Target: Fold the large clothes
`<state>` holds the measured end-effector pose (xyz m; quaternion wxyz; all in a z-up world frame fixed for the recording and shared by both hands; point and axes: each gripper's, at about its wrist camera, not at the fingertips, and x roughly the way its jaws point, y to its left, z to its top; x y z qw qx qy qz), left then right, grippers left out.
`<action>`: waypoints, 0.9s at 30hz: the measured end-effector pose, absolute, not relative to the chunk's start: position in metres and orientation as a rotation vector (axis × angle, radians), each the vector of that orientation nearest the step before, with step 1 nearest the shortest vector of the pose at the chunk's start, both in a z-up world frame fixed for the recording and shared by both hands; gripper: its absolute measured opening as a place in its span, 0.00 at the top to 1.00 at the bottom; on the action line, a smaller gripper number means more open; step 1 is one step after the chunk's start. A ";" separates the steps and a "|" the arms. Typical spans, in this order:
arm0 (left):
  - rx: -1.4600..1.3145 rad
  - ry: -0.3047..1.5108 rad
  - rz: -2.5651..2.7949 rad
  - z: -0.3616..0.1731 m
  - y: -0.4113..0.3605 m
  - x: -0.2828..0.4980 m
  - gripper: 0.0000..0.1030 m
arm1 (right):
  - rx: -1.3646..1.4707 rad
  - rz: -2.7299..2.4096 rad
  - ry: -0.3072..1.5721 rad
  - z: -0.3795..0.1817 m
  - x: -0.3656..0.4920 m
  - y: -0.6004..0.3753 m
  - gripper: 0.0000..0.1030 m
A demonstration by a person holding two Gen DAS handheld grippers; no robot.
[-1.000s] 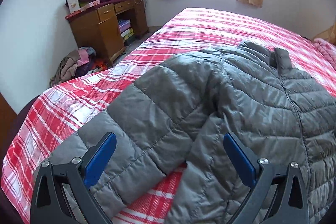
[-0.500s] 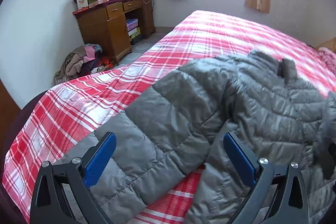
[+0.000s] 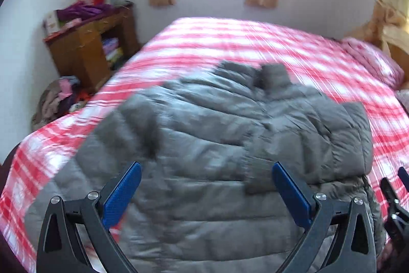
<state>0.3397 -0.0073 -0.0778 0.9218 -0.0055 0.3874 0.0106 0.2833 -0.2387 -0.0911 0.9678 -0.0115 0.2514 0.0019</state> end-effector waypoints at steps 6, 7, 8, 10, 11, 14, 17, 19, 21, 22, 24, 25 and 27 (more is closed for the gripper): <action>-0.006 0.893 -0.051 -0.123 -0.054 0.385 0.01 | -0.042 -0.134 0.598 -0.125 0.293 -0.280 0.18; -0.007 0.903 -0.065 -0.130 -0.061 0.392 0.02 | -0.021 -0.140 0.610 -0.130 0.293 -0.287 0.18; -0.003 0.911 -0.073 -0.135 -0.066 0.396 0.05 | -0.002 -0.143 0.622 -0.136 0.292 -0.293 0.18; 0.007 0.936 -0.100 -0.147 -0.076 0.404 0.45 | 0.028 -0.146 0.660 -0.147 0.295 -0.302 0.17; 0.012 0.950 -0.109 -0.151 -0.078 0.407 0.53 | 0.047 -0.141 0.680 -0.151 0.297 -0.305 0.17; 0.022 0.922 -0.129 -0.149 -0.079 0.403 0.75 | 0.076 -0.141 0.692 -0.155 0.297 -0.309 0.16; 0.050 0.874 -0.101 -0.138 -0.066 0.391 0.81 | 0.080 -0.164 0.706 -0.157 0.297 -0.314 0.16; 0.050 0.847 -0.076 -0.132 -0.051 0.387 0.83 | 0.081 -0.193 0.720 -0.160 0.298 -0.321 0.16; 0.030 0.833 -0.053 -0.127 -0.031 0.382 0.83 | 0.098 -0.219 0.737 -0.163 0.298 -0.330 0.16; 0.015 0.834 -0.046 -0.127 -0.020 0.380 0.83 | 0.099 -0.233 0.745 -0.163 0.298 -0.333 0.16; 0.001 0.832 -0.029 -0.128 -0.005 0.375 0.83 | 0.089 -0.253 0.754 -0.165 0.298 -0.335 0.16; 0.001 0.829 -0.026 -0.130 0.000 0.373 0.83 | 0.071 -0.285 0.765 -0.167 0.298 -0.334 0.16; 0.020 0.833 -0.018 -0.135 0.006 0.369 0.82 | 0.070 -0.289 0.782 -0.170 0.299 -0.336 0.16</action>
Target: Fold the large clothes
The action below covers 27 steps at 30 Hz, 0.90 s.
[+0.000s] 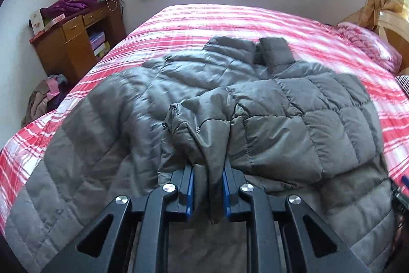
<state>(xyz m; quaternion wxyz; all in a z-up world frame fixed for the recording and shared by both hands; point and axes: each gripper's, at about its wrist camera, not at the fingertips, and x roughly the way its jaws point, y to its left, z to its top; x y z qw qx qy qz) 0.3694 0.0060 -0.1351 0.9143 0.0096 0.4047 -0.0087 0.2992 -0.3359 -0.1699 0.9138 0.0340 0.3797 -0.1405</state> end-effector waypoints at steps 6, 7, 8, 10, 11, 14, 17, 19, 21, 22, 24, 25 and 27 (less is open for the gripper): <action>0.045 0.852 0.036 -0.134 0.010 0.365 0.42 | 0.029 -0.254 0.817 -0.171 0.303 -0.331 0.16; 0.058 0.825 0.044 -0.128 0.011 0.360 0.40 | 0.023 -0.224 0.833 -0.168 0.302 -0.332 0.16; 0.066 0.800 0.052 -0.121 0.013 0.356 0.37 | 0.015 -0.208 0.833 -0.164 0.300 -0.333 0.16; 0.065 0.729 0.087 -0.102 0.020 0.346 0.23 | -0.005 -0.170 0.819 -0.151 0.290 -0.337 0.26; 0.053 0.689 0.115 -0.093 0.023 0.344 0.22 | -0.005 -0.159 0.815 -0.145 0.288 -0.340 0.31; 0.014 0.639 0.165 -0.073 0.026 0.345 0.21 | 0.043 -0.131 0.792 -0.121 0.288 -0.348 0.39; -0.025 0.609 0.129 -0.066 0.008 0.358 0.20 | 0.072 -0.086 0.731 -0.096 0.303 -0.341 0.39; -0.012 0.618 0.127 -0.073 -0.011 0.371 0.17 | 0.078 -0.037 0.679 -0.084 0.323 -0.328 0.39; 0.012 0.613 0.135 -0.088 -0.028 0.387 0.17 | 0.079 0.002 0.633 -0.079 0.342 -0.313 0.39; 0.018 0.619 0.152 -0.097 -0.031 0.395 0.17 | 0.076 0.014 0.611 -0.080 0.352 -0.307 0.39; 0.018 0.656 0.175 -0.122 -0.036 0.413 0.17 | 0.067 0.026 0.567 -0.086 0.373 -0.293 0.39; 0.016 0.686 0.188 -0.133 -0.035 0.419 0.17 | 0.054 0.037 0.561 -0.092 0.383 -0.284 0.39; 0.019 0.750 0.212 -0.157 -0.032 0.434 0.17 | 0.022 0.075 0.593 -0.113 0.399 -0.268 0.39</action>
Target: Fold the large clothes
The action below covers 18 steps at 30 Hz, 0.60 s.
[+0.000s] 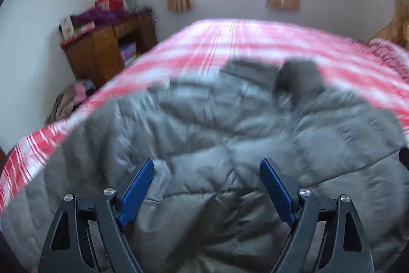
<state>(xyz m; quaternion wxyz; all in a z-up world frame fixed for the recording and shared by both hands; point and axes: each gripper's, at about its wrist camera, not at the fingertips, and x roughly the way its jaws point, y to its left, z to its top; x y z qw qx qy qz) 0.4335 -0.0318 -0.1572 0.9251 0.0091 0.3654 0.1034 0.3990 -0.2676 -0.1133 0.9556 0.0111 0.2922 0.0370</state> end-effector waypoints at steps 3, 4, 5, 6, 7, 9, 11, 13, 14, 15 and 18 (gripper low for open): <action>0.001 0.794 0.204 -0.177 -0.025 0.442 0.17 | -0.030 0.078 0.679 -0.150 0.415 -0.251 0.38; -0.001 0.800 0.200 -0.178 -0.025 0.444 0.15 | -0.026 0.084 0.705 -0.157 0.418 -0.250 0.38; 0.000 0.807 0.198 -0.179 -0.025 0.445 0.13 | -0.021 0.082 0.739 -0.163 0.423 -0.251 0.38; 0.004 0.822 0.195 -0.183 -0.026 0.449 0.12 | -0.012 0.074 0.754 -0.164 0.426 -0.252 0.38; 0.007 0.833 0.194 -0.185 -0.027 0.452 0.11 | -0.004 0.072 0.762 -0.165 0.428 -0.254 0.38; 0.005 0.851 0.200 -0.190 -0.025 0.455 0.08 | 0.000 0.066 0.787 -0.170 0.432 -0.256 0.38; -0.003 0.870 0.204 -0.193 -0.023 0.459 0.06 | -0.011 0.056 0.797 -0.172 0.433 -0.254 0.38; -0.015 0.879 0.203 -0.196 -0.021 0.461 0.05 | -0.026 0.048 0.805 -0.174 0.433 -0.252 0.38; -0.016 0.881 0.204 -0.196 -0.021 0.461 0.04 | -0.029 0.046 0.808 -0.174 0.433 -0.251 0.38; -0.015 0.883 0.207 -0.196 -0.020 0.462 0.04 | -0.032 0.044 0.812 -0.174 0.434 -0.250 0.37; -0.011 0.887 0.215 -0.197 -0.021 0.462 0.02 | -0.044 0.034 0.820 -0.174 0.434 -0.250 0.37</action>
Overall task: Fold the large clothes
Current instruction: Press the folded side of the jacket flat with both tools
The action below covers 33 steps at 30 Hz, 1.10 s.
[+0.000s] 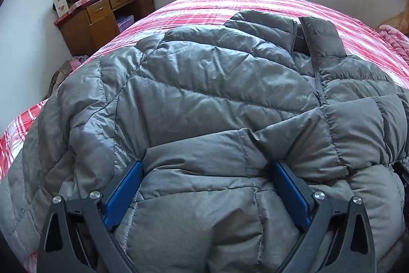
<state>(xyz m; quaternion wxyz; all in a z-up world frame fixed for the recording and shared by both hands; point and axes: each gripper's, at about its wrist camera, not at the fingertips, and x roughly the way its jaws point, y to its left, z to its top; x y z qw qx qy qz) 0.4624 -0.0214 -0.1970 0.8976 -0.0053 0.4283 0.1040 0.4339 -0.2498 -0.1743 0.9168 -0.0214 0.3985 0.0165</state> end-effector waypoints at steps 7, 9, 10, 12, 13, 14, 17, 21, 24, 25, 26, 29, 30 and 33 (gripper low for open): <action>-0.024 0.885 0.212 -0.198 -0.021 0.461 0.02 | -0.073 0.012 0.830 -0.176 0.435 -0.246 0.36; -0.026 0.884 0.210 -0.198 -0.021 0.460 0.02 | -0.077 0.008 0.831 -0.176 0.436 -0.245 0.35; -0.025 0.883 0.210 -0.198 -0.021 0.460 0.02 | -0.083 0.004 0.832 -0.177 0.436 -0.244 0.35; -0.024 0.884 0.211 -0.198 -0.021 0.461 0.02 | -0.093 -0.003 0.833 -0.177 0.436 -0.242 0.35; -0.024 0.884 0.211 -0.198 -0.020 0.461 0.02 | -0.096 -0.006 0.833 -0.177 0.437 -0.242 0.35; -0.024 0.883 0.211 -0.198 -0.020 0.462 0.02 | -0.099 -0.008 0.834 -0.177 0.437 -0.241 0.35; -0.024 0.883 0.211 -0.198 -0.019 0.462 0.02 | -0.110 -0.016 0.836 -0.177 0.438 -0.239 0.35; -0.024 0.883 0.212 -0.198 -0.020 0.462 0.02 | -0.130 -0.028 0.841 -0.177 0.440 -0.236 0.35; -0.021 0.882 0.214 -0.198 -0.020 0.461 0.01 | -0.112 -0.021 0.833 -0.166 0.436 -0.237 0.35; -0.021 0.881 0.214 -0.197 -0.019 0.460 0.01 | -0.093 -0.018 0.809 -0.159 0.430 -0.237 0.35; -0.022 0.881 0.213 -0.197 -0.019 0.460 0.01 | -0.081 -0.016 0.785 -0.152 0.426 -0.235 0.34; -0.022 0.881 0.213 -0.197 -0.020 0.460 0.01 | -0.075 0.009 0.736 -0.140 0.416 -0.223 0.30; -0.021 0.880 0.214 -0.197 -0.020 0.460 0.01 | -0.084 0.026 0.738 -0.141 0.415 -0.216 0.29; -0.022 0.880 0.213 -0.198 -0.019 0.460 0.01 | -0.132 0.058 0.775 -0.157 0.419 -0.200 0.29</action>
